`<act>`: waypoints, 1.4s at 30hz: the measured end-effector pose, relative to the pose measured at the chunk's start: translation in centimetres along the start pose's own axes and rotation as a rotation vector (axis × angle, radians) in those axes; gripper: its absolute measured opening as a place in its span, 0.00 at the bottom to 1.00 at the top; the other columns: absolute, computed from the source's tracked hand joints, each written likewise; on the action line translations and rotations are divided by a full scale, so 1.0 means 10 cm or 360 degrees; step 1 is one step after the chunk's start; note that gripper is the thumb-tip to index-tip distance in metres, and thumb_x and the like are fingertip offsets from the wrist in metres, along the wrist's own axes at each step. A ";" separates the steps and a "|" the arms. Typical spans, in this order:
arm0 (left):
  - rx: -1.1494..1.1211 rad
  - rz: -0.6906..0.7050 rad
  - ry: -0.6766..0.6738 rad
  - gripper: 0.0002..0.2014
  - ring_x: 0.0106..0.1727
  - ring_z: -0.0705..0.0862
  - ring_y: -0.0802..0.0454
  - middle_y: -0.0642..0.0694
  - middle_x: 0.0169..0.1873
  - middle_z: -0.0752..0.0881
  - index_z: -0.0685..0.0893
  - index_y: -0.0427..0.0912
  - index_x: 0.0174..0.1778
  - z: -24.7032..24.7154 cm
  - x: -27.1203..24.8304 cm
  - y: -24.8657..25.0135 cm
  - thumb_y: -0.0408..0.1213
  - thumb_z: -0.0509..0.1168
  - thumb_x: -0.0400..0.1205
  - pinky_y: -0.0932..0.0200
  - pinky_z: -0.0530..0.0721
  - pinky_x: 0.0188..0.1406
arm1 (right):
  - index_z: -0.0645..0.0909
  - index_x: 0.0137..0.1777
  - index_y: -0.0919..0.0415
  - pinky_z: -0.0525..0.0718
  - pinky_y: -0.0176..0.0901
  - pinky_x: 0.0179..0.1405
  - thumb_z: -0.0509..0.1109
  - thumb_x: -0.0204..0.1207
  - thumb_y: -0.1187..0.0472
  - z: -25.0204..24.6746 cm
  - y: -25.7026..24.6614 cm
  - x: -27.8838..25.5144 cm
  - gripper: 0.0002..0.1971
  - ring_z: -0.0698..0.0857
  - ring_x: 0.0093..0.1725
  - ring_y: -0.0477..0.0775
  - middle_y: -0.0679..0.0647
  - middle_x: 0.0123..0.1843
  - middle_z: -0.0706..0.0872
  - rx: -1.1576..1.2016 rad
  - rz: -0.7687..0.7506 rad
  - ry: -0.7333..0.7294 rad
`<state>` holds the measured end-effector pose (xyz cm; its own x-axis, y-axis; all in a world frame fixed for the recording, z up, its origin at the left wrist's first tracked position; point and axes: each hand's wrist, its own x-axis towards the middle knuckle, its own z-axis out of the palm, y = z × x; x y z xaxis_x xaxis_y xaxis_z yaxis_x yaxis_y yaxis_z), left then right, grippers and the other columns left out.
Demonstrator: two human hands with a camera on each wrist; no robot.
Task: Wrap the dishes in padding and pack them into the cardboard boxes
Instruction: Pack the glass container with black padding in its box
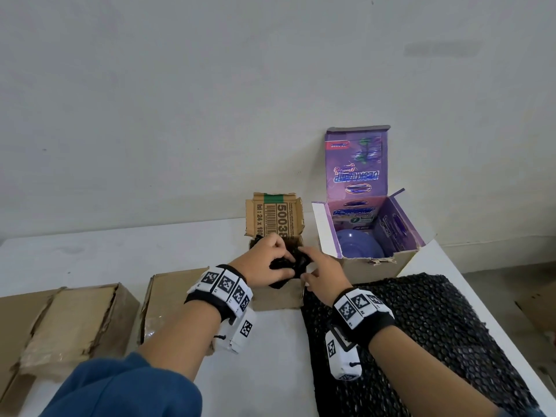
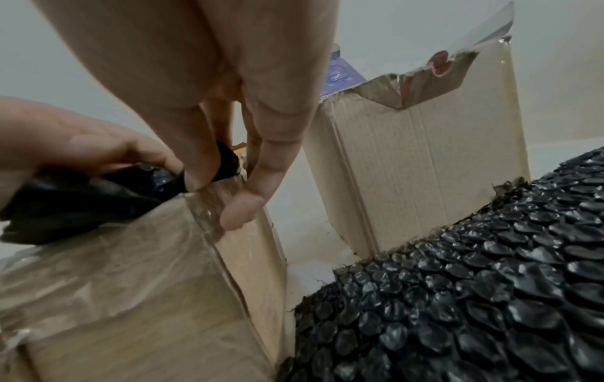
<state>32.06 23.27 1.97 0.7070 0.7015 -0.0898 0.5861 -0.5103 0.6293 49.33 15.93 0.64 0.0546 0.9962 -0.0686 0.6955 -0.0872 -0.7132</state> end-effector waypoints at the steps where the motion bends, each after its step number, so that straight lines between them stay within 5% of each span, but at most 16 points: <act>1: 0.0100 0.0036 -0.0064 0.18 0.62 0.68 0.57 0.51 0.57 0.72 0.82 0.49 0.64 -0.01 -0.01 0.00 0.46 0.69 0.78 0.62 0.67 0.69 | 0.70 0.75 0.53 0.81 0.49 0.65 0.70 0.75 0.68 0.01 0.01 0.00 0.28 0.83 0.59 0.59 0.57 0.68 0.80 -0.0033 -0.0008 -0.0013; 6: 0.0298 0.0092 -0.0164 0.16 0.56 0.72 0.52 0.52 0.55 0.83 0.84 0.51 0.62 -0.08 0.01 0.00 0.35 0.69 0.79 0.56 0.71 0.58 | 0.77 0.71 0.56 0.75 0.41 0.66 0.67 0.77 0.66 0.00 0.01 0.02 0.21 0.80 0.62 0.57 0.57 0.67 0.78 -0.0153 -0.0025 -0.0061; 10: 0.0368 0.0023 -0.0123 0.13 0.57 0.79 0.51 0.50 0.52 0.83 0.83 0.45 0.56 -0.04 -0.03 -0.02 0.28 0.66 0.78 0.64 0.70 0.52 | 0.84 0.63 0.59 0.71 0.38 0.66 0.65 0.79 0.65 0.00 0.04 0.06 0.14 0.78 0.64 0.56 0.59 0.65 0.79 -0.0311 -0.0029 -0.0125; 16: 0.0327 0.0048 0.0028 0.12 0.61 0.74 0.52 0.48 0.56 0.78 0.86 0.43 0.59 0.06 -0.12 -0.09 0.38 0.60 0.84 0.59 0.72 0.64 | 0.83 0.64 0.58 0.66 0.34 0.66 0.63 0.81 0.63 0.00 0.03 0.03 0.15 0.76 0.66 0.54 0.59 0.65 0.80 -0.0346 -0.0066 -0.0139; 20: 0.0451 0.0093 0.0318 0.11 0.56 0.73 0.54 0.52 0.52 0.80 0.85 0.51 0.58 0.09 -0.17 -0.01 0.44 0.62 0.83 0.58 0.69 0.58 | 0.79 0.69 0.58 0.69 0.39 0.68 0.62 0.82 0.62 -0.09 -0.03 -0.03 0.17 0.77 0.66 0.56 0.59 0.65 0.80 -0.0265 -0.0103 -0.0131; 24: 0.0209 0.0052 0.0571 0.09 0.48 0.79 0.58 0.55 0.47 0.80 0.85 0.50 0.54 0.20 -0.26 0.22 0.43 0.65 0.81 0.60 0.78 0.50 | 0.76 0.70 0.58 0.79 0.47 0.65 0.62 0.82 0.62 -0.31 -0.02 -0.16 0.17 0.84 0.58 0.56 0.57 0.62 0.83 -0.0103 -0.0104 -0.0147; 28: 0.0057 -0.0114 0.0566 0.05 0.39 0.79 0.60 0.56 0.40 0.81 0.83 0.51 0.49 0.47 -0.42 0.60 0.43 0.65 0.80 0.62 0.80 0.40 | 0.79 0.65 0.59 0.81 0.45 0.59 0.65 0.80 0.61 -0.59 0.20 -0.38 0.14 0.85 0.52 0.56 0.58 0.56 0.86 -0.0134 -0.0011 -0.0195; 33: -0.0013 -0.0483 0.0264 0.06 0.42 0.82 0.55 0.51 0.41 0.86 0.84 0.47 0.45 1.08 -0.59 0.91 0.44 0.65 0.80 0.56 0.82 0.46 | 0.84 0.58 0.60 0.75 0.34 0.53 0.69 0.77 0.58 -0.93 0.70 -0.86 0.12 0.85 0.56 0.56 0.56 0.51 0.87 -0.0398 0.0172 -0.0384; 38: -0.0043 -0.0998 0.0167 0.12 0.44 0.83 0.49 0.49 0.35 0.82 0.79 0.46 0.37 1.64 -0.69 1.17 0.51 0.68 0.78 0.56 0.80 0.46 | 0.83 0.57 0.60 0.79 0.42 0.58 0.69 0.77 0.51 -1.08 1.19 -1.26 0.15 0.83 0.58 0.56 0.57 0.56 0.87 -0.0675 0.0331 -0.0634; 42: -0.0125 -0.1241 0.0145 0.16 0.45 0.87 0.44 0.46 0.33 0.84 0.77 0.44 0.35 1.90 -0.72 1.31 0.53 0.69 0.77 0.55 0.81 0.46 | 0.79 0.66 0.63 0.79 0.45 0.63 0.67 0.78 0.48 -1.01 1.42 -1.45 0.23 0.81 0.62 0.58 0.60 0.66 0.80 -0.0699 0.0341 -0.0702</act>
<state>42.14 2.10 -3.78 0.0659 0.8823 -0.4661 0.8675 0.1801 0.4637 65.69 0.32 -1.47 -0.0095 0.8519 -0.5236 0.9347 -0.1784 -0.3073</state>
